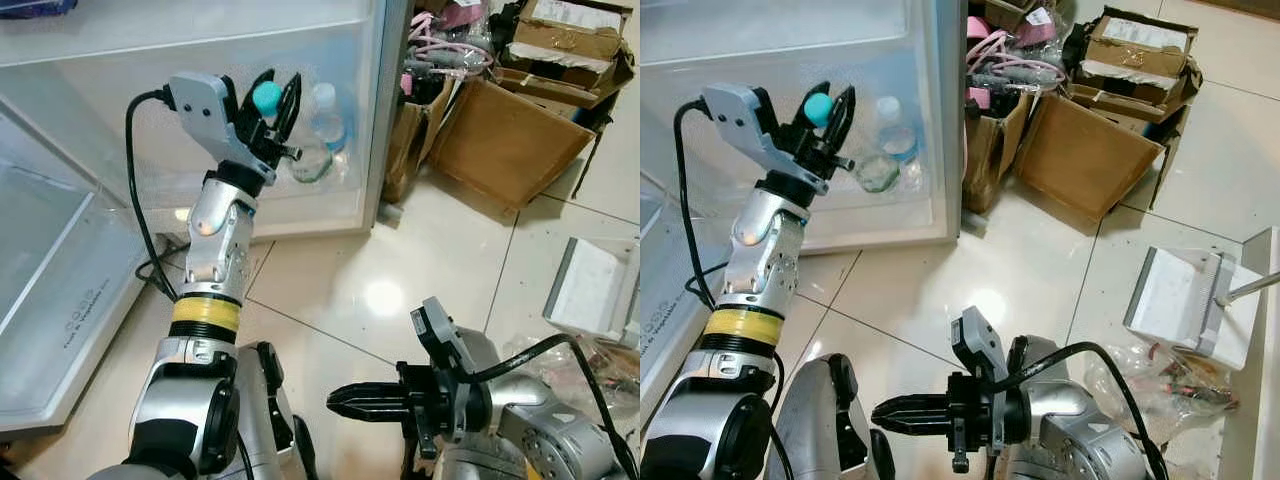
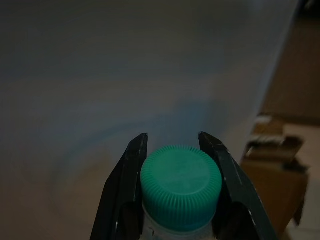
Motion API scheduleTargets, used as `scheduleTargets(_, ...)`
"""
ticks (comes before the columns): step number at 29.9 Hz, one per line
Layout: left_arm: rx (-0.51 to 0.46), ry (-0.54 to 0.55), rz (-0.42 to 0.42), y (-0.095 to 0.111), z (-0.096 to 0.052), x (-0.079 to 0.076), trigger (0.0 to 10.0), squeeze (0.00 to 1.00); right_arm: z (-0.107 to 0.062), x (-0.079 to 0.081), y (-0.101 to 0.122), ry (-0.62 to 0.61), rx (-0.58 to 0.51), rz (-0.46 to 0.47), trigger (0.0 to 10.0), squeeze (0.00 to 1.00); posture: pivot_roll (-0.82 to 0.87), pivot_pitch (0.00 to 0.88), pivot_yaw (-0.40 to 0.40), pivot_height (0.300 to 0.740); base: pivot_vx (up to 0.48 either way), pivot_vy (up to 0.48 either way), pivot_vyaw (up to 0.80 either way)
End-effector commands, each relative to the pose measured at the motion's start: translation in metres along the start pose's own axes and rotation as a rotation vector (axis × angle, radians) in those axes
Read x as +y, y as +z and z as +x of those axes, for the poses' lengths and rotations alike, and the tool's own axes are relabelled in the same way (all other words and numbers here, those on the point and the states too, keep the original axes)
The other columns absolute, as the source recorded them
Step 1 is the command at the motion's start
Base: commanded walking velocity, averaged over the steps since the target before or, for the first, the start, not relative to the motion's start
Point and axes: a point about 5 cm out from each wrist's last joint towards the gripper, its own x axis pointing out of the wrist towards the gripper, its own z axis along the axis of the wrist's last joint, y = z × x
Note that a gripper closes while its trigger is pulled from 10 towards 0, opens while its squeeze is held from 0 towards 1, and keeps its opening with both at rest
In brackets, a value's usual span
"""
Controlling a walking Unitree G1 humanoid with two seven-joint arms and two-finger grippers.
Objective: Restocking fridge
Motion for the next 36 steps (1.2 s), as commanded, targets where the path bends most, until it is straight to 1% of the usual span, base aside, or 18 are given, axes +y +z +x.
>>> scheduleTargets(1, 0.063, 0.047, 0.007, -0.016, -0.011, 0.006, 10.0, 0.0, 0.003, 0.007, -0.007, 0.022, 0.002, 0.036, 10.0, 0.0, -0.12, 0.533, 0.091, 0.49, 0.0, 0.0, 0.0)
scheduleTargets(3, 0.085, 0.063, -0.006, -0.021, -0.011, 0.007, 10.0, 0.0, 0.003, 0.008, -0.007, 0.021, 0.0, 0.038, 10.0, 0.0, -0.12, 0.534, 0.092, 0.49, 0.0, 0.0, 0.0)
scheduleTargets(6, 0.107, 0.078, -0.001, -0.027, -0.013, 0.007, 10.0, 0.0, 0.003, 0.008, -0.007, 0.021, -0.001, 0.039, 10.0, 0.0, -0.12, 0.538, 0.094, 0.49, 0.0, 0.0, 0.0)
scheduleTargets(8, 0.139, 0.092, -0.012, -0.035, -0.017, 0.008, 10.0, 0.0, 0.002, 0.009, -0.007, 0.017, -0.001, 0.039, 10.0, 0.0, -0.12, 0.537, 0.097, 0.49, 0.0, 0.0, 0.0)
scheduleTargets(13, 0.172, 0.114, -0.03, -0.044, -0.023, 0.009, 10.0, 0.0, 0.002, 0.009, -0.007, 0.014, 0.0, 0.039, 10.0, 0.0, -0.12, 0.534, 0.1, 0.49, 0.0, 0.0, 0.0)
scheduleTargets(14, 0.206, 0.108, -0.024, -0.053, -0.03, 0.006, 10.0, 0.0, 0.002, 0.008, -0.007, 0.009, -0.001, 0.037, 10.0, 0.0, -0.12, 0.534, 0.101, 0.49, 0.0, 0.0, 0.0)
scheduleTargets(15, 0.206, 0.108, -0.024, -0.053, -0.03, 0.006, 10.0, 0.0, 0.002, 0.008, -0.007, 0.009, -0.001, 0.037, 10.0, 0.0, -0.12, 0.534, 0.101, 0.49, 0.0, 0.0, 0.0)
scheduleTargets(18, 0.25, 0.095, -0.024, -0.065, -0.038, 0.001, 10.0, 0.0, 0.002, 0.008, -0.006, 0.007, -0.004, 0.036, 10.0, 0.0, -0.12, 0.53, 0.105, 0.49, 0.0, 0.0, 0.0)
scheduleTargets(21, 0.269, 0.09, -0.025, -0.07, -0.042, -0.002, 10.0, 0.0, 0.002, 0.008, -0.006, 0.004, -0.004, 0.034, 10.0, 0.0, -0.12, 0.527, 0.105, 0.49, 0.0, 0.0, 0.0)
scheduleTargets(24, 0.261, 0.086, -0.02, -0.069, -0.041, -0.003, 10.0, 0.0, 0.002, 0.007, -0.006, 0.001, -0.005, 0.033, 10.0, 0.0, -0.12, 0.527, 0.106, 0.49, 0.0, 0.0, 0.0)
scheduleTargets(27, 0.217, 0.072, 0.004, -0.06, -0.033, -0.002, 10.0, 0.0, 0.001, 0.007, -0.005, -0.001, -0.003, 0.031, 10.0, 0.0, -0.12, 0.524, 0.104, 0.49, 0.0, 0.0, 0.0)
scheduleTargets(28, 0.217, 0.072, 0.004, -0.06, -0.033, -0.002, 10.0, 0.0, 0.001, 0.007, -0.005, -0.001, -0.003, 0.031, 10.0, 0.0, -0.12, 0.524, 0.104, 0.49, 0.0, 0.0, 0.0)
scheduleTargets(32, 0.187, 0.046, 0.046, -0.052, -0.026, -0.002, 10.0, 0.0, 0.001, 0.006, -0.005, -0.001, -0.002, 0.028, 10.0, 0.0, -0.12, 0.516, 0.103, 0.49, 0.0, 0.0, 0.0)
scheduleTargets(35, 0.174, 0.039, 0.051, -0.049, -0.024, -0.001, 10.0, 0.0, 0.001, 0.005, -0.005, 0.0, -0.002, 0.027, 10.0, 0.0, -0.12, 0.512, 0.103, 0.49, 0.0, 0.0, 0.0)
scheduleTargets(36, 0.17, 0.037, 0.053, -0.048, -0.023, -0.001, 10.0, 0.81, 0.001, 0.005, -0.005, 0.002, -0.002, 0.025, 10.0, 0.0, -0.12, 0.507, 0.104, 0.49, 0.0, 0.0, 0.0)
